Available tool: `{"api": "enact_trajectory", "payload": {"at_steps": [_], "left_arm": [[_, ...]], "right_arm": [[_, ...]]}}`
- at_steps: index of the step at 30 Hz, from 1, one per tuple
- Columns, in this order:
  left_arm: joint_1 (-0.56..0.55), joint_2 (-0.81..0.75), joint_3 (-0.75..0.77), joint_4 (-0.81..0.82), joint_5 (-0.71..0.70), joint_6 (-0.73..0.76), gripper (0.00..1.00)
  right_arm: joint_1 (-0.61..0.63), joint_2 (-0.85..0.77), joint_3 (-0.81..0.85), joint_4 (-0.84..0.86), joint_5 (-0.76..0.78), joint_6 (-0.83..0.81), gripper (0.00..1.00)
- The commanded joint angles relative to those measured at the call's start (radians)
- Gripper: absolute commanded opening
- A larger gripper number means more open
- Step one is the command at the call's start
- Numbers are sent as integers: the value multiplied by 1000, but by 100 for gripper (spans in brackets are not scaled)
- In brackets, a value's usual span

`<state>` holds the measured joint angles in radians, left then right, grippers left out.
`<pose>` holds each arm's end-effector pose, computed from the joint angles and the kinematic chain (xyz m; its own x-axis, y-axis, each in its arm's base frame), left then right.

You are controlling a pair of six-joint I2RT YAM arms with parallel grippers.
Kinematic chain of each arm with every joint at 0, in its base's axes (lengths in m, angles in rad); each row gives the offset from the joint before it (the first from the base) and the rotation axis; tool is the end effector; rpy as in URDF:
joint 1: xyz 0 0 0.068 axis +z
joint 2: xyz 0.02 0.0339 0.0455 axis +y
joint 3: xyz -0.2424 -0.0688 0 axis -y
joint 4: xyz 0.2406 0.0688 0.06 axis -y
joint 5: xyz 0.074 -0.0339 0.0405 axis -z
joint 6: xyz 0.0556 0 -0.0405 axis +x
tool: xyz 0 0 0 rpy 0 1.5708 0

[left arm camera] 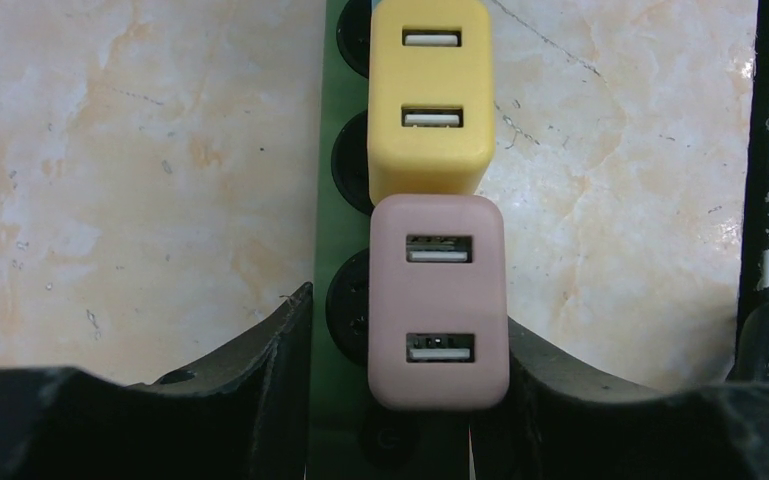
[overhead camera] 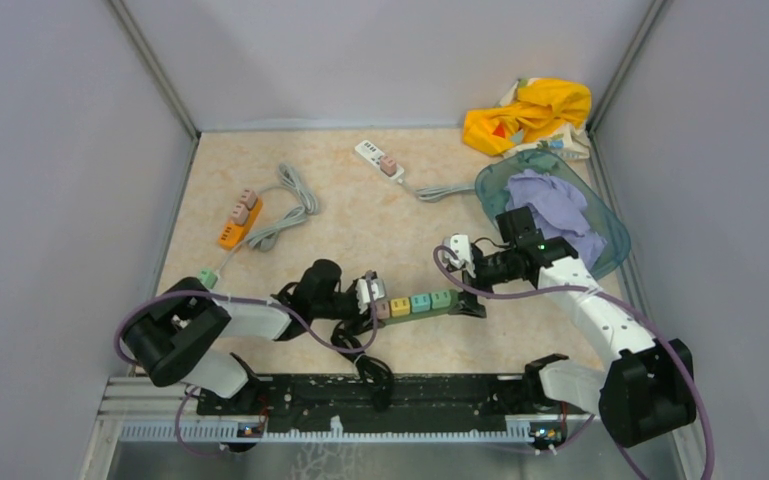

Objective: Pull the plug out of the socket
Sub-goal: Remove the plug from the socket.

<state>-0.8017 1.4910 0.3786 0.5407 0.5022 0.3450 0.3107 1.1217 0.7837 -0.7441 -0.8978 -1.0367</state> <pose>0.1645 -0.2084 0.0995 -0.0459 0.4737 -0.8795 0.9849 0.1685 0.0393 0.1892 0.1064 0.2127 0.0369 -0.5516 -0.8333 -0.9985 0.0126 -0.0526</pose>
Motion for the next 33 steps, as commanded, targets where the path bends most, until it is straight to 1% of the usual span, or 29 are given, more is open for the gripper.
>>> {"api": "enact_trajectory", "payload": {"at_steps": [1,4,6,9,11,15,20,23,28,33], "left_arm": [[-8,-40,-29,25,16,-51,1],[-8,-34,-39,34,3,-75,1],[-8,-34,-36,32,-2,-91,1],[-8,-35,-32,30,5,-91,1],[-8,-34,-32,29,16,-86,1],[-8,-29,-35,30,23,-87,1],[-10,-45,-53,53,14,-86,1],[-10,-45,-55,55,12,-84,1],[-10,-35,-49,51,16,-80,1],[-13,-34,-49,50,14,-78,1]], "right_arm": [[-6,56,104,-80,-78,-128,98],[-6,102,169,-91,-78,-99,99],[-6,113,166,-65,-83,-94,99],[-6,112,142,-61,-80,-165,99],[-3,110,136,-49,-50,-184,98],[1,114,138,-35,-10,-203,94],[18,127,111,-25,-4,-198,86],[28,121,97,-17,38,-197,85],[33,110,70,26,57,-180,84],[105,150,41,69,119,-163,82]]}}
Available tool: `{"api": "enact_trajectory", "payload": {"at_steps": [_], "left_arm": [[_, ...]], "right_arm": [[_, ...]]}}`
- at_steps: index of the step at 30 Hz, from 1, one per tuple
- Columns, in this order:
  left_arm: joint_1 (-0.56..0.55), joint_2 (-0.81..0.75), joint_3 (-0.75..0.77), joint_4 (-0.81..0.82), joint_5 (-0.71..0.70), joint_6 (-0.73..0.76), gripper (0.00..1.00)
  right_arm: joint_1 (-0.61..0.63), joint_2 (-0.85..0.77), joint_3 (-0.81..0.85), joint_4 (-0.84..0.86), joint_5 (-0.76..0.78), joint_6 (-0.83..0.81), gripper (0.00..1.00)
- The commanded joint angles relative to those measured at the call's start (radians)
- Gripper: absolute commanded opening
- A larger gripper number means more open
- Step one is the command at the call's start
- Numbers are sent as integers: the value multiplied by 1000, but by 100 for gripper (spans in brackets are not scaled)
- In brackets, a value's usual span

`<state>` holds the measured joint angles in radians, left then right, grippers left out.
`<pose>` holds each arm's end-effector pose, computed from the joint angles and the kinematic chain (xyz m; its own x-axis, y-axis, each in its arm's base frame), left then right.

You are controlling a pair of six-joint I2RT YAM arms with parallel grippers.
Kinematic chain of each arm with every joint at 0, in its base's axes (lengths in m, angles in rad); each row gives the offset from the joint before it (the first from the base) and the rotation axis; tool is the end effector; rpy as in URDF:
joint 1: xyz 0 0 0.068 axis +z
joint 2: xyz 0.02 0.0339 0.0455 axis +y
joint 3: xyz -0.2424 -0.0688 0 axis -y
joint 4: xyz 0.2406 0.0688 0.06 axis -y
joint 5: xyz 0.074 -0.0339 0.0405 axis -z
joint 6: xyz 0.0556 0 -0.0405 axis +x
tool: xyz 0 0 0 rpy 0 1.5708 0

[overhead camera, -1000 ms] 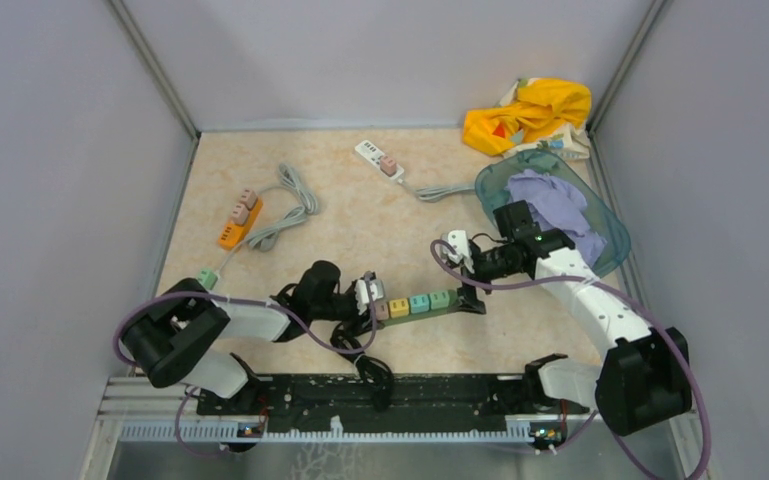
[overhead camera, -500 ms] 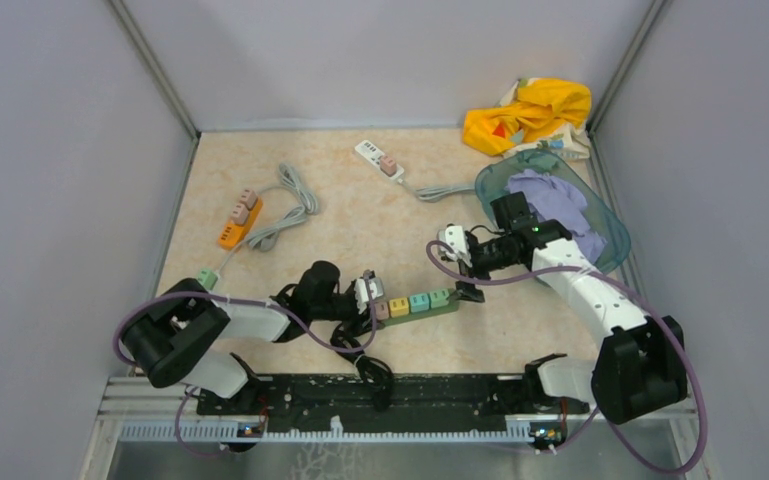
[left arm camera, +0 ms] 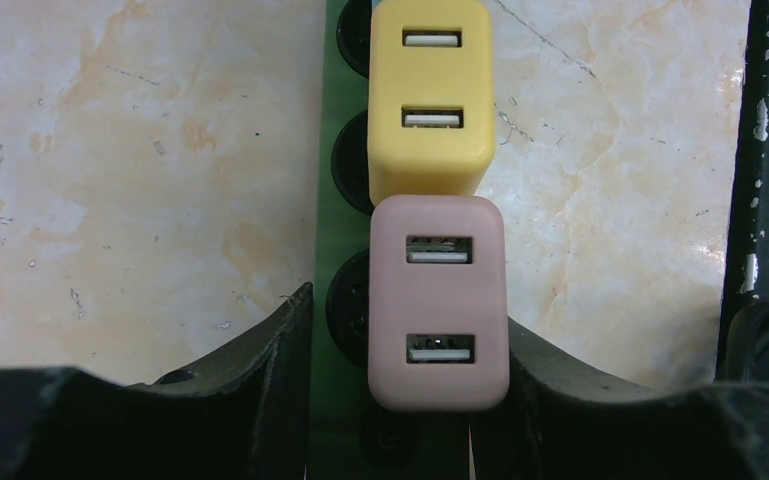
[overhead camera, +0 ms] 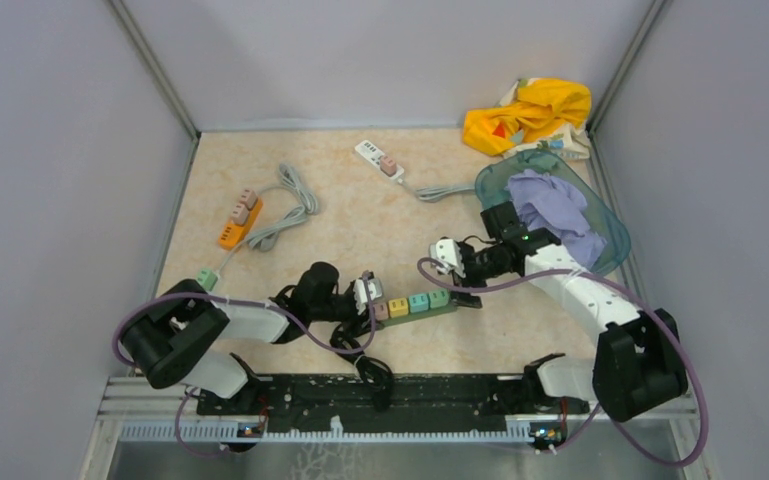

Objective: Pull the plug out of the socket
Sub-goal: Remove the plug from the socket.

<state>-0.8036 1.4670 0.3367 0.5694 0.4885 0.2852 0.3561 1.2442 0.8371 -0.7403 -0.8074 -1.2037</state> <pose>0.1589 -0.2024 0.0971 -0.0979 0.4594 -0.8828 0.9786 0.2059 -0.0013 0.2045 0.1189 0.2004 0.1780 -0.6223 -0.7623 -0.9839 -0.1012 -0.1471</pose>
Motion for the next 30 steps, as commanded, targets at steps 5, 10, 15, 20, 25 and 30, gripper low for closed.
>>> {"api": "enact_trajectory", "payload": {"at_steps": [5,10,15,20,25,30], "left_arm": [[-12,-8,-5,18,25,-15,1],[-13,-8,-3,18,22,-17,1],[-14,-8,-1,17,22,-16,1],[-14,-9,0,26,21,-35,12],[-15,-5,-18,123,36,-88,55],[-20,-3,-12,170,43,-90,73]], "right_arm": [[144,89,-7,98,109,39,74],[162,109,-16,92,150,23,63],[190,115,-29,109,173,21,44],[205,126,-29,114,204,26,26],[207,108,-31,121,214,37,7],[208,109,-32,124,211,47,1]]}}
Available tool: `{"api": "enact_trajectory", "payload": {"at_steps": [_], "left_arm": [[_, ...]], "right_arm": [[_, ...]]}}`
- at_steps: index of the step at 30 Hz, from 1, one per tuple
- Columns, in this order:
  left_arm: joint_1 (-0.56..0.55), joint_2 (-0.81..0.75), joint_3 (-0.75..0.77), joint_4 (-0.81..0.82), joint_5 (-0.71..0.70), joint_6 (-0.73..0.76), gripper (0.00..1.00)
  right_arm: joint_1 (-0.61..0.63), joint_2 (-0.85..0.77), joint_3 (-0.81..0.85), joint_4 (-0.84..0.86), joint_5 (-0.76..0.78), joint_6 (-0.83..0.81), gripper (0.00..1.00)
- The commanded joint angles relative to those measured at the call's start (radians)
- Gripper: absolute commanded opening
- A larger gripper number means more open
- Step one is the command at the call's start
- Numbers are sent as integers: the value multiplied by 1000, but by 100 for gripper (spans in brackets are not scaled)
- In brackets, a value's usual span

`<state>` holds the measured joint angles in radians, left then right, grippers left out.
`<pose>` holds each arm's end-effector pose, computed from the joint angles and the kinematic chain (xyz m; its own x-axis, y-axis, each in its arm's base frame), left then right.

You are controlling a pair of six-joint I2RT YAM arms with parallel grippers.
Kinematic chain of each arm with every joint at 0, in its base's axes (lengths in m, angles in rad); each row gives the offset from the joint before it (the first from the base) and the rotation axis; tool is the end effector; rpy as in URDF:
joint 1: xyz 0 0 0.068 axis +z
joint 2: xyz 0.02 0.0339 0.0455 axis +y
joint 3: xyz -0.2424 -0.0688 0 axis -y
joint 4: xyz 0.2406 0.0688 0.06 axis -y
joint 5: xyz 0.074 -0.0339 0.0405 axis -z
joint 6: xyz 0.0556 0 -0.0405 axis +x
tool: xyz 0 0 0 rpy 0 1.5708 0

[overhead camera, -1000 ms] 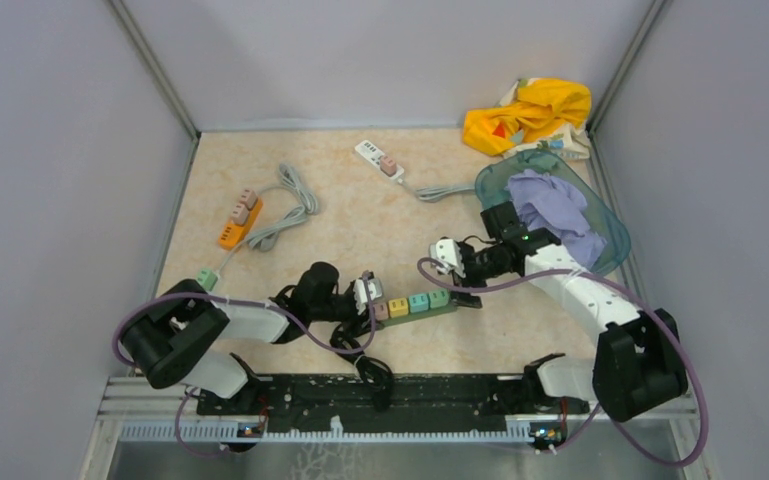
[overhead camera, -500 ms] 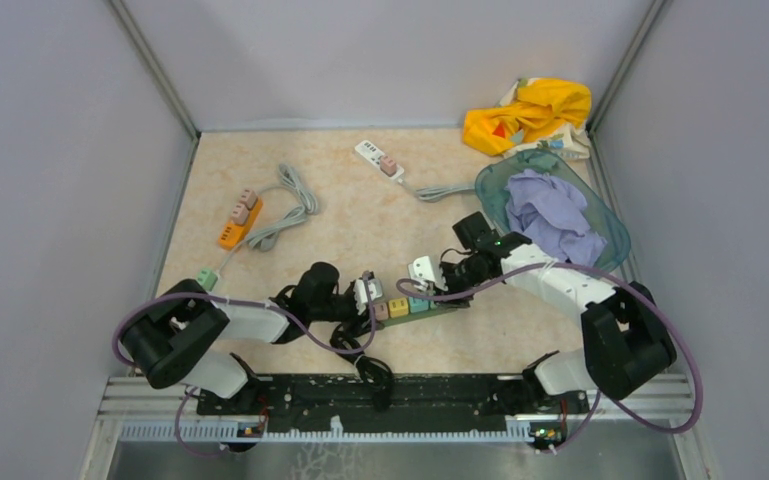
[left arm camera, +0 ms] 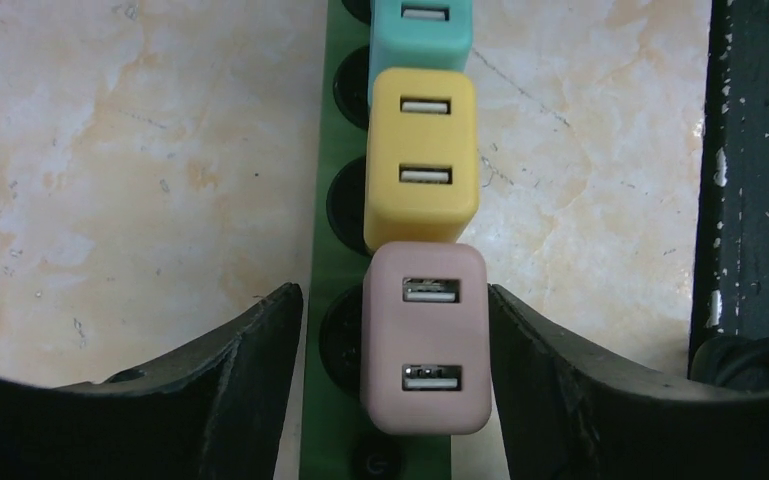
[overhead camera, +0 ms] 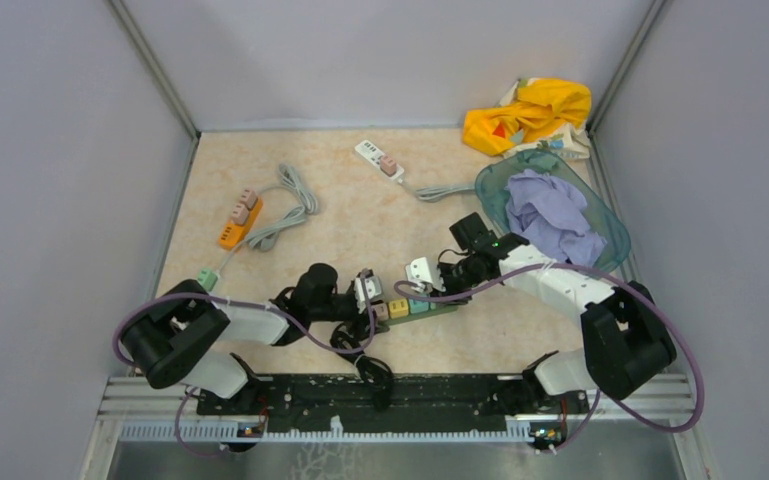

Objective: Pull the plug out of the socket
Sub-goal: Remove the plug from the socket.

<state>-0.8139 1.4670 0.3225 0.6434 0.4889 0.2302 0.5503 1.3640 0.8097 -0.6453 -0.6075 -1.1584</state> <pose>0.1575 -0.2047 0.1012 -0.1102 0.4100 -0.9054 0.9755 0.2190 -0.0195 0.1963 0.1577 0.1636 0.2367 -0.7373 -0.6327 -0.9706 -0.2094 -0.1191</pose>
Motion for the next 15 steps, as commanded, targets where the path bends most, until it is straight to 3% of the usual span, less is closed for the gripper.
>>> {"api": "enact_trajectory", "payload": {"at_steps": [1,15], "left_arm": [[-11,-1,9,98,47,-33,73],[-24,91,44,95,54,-25,60]], "right_arm": [[13,-10,-4,29,12,3,0],[13,-4,7,20,9,20,0]]}}
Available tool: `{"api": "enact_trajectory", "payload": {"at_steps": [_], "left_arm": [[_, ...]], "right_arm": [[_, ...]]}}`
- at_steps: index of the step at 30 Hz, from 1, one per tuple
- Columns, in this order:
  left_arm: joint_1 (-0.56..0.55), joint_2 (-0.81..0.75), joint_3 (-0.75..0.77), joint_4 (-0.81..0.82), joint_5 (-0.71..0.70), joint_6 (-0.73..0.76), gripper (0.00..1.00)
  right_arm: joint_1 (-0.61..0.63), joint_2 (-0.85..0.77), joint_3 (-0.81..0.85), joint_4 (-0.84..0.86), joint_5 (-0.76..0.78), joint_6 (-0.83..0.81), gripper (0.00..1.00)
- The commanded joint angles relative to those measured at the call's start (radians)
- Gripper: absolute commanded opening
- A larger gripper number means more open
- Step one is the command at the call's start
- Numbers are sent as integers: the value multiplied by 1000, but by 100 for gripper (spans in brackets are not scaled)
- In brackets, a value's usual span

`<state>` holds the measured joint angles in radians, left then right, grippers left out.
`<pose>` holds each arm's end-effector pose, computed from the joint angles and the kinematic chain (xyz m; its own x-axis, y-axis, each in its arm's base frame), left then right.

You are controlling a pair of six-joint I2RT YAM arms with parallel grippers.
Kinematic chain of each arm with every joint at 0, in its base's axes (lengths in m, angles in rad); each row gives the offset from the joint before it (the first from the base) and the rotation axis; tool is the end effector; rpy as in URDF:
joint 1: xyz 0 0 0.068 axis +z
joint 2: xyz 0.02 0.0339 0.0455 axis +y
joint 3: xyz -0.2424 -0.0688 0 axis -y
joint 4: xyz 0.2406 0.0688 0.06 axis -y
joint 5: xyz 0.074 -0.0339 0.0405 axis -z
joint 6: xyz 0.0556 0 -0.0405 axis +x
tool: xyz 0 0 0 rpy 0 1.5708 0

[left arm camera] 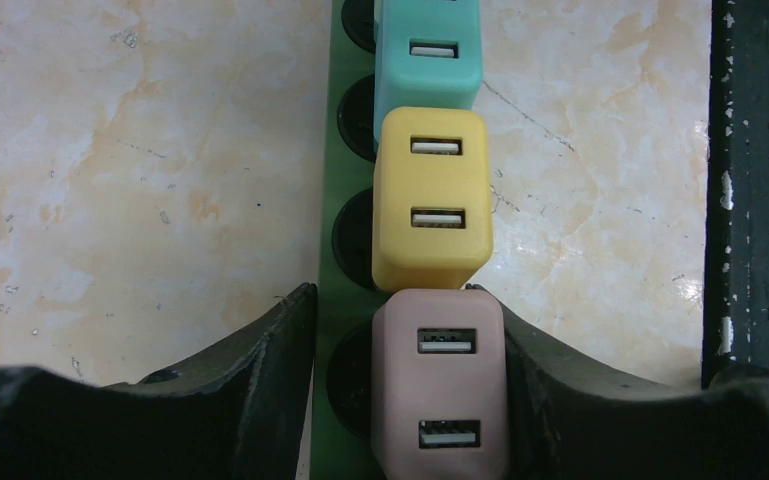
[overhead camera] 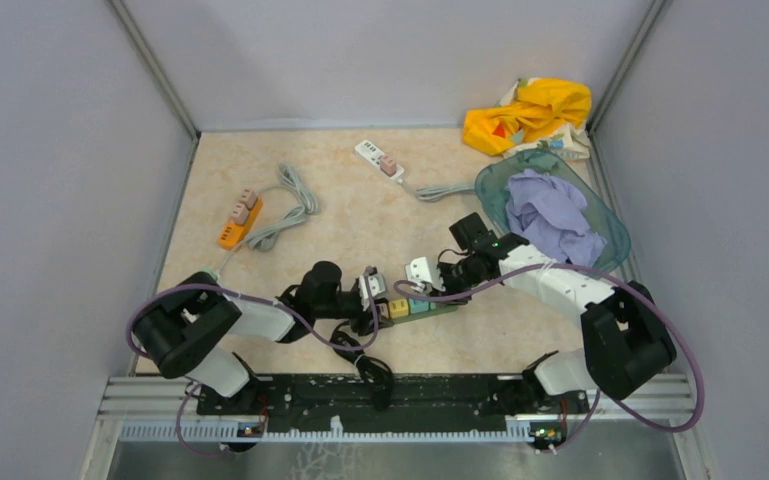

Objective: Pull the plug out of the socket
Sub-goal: Remove the plug from the socket.

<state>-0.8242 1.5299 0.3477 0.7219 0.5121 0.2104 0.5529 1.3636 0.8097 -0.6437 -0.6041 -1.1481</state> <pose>0.1610 -0.2141 0.1014 -0.0991 0.3752 -0.9216 0.9803 0.1957 -0.0258 0.1962 0.1582 0.1637 0.2298 -0.7402 -0.6319 -0.9723 -0.2033 -0.1155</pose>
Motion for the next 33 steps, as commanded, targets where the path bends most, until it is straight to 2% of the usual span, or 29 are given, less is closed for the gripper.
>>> {"api": "enact_trajectory", "payload": {"at_steps": [1,7,11,15,19,25,30,33], "left_arm": [[-15,32,19,14,28,-4,59],[-21,52,22,-6,6,1,48],[-28,52,23,-26,-12,9,29],[-33,52,28,-46,-18,23,18],[-41,60,38,-56,-18,29,10],[-50,70,40,-60,-44,20,5],[-51,54,22,-53,-59,7,0],[-51,54,22,-44,-59,1,0]], "right_arm": [[10,-3,7,18,5,11,0],[10,-1,14,14,0,20,0],[9,3,28,7,3,41,0],[9,9,30,1,-7,43,0],[12,8,32,17,-94,69,0],[-2,-7,25,119,-37,158,0],[-70,-31,11,44,-10,30,0],[-70,-47,-11,-27,-77,-69,0]]}}
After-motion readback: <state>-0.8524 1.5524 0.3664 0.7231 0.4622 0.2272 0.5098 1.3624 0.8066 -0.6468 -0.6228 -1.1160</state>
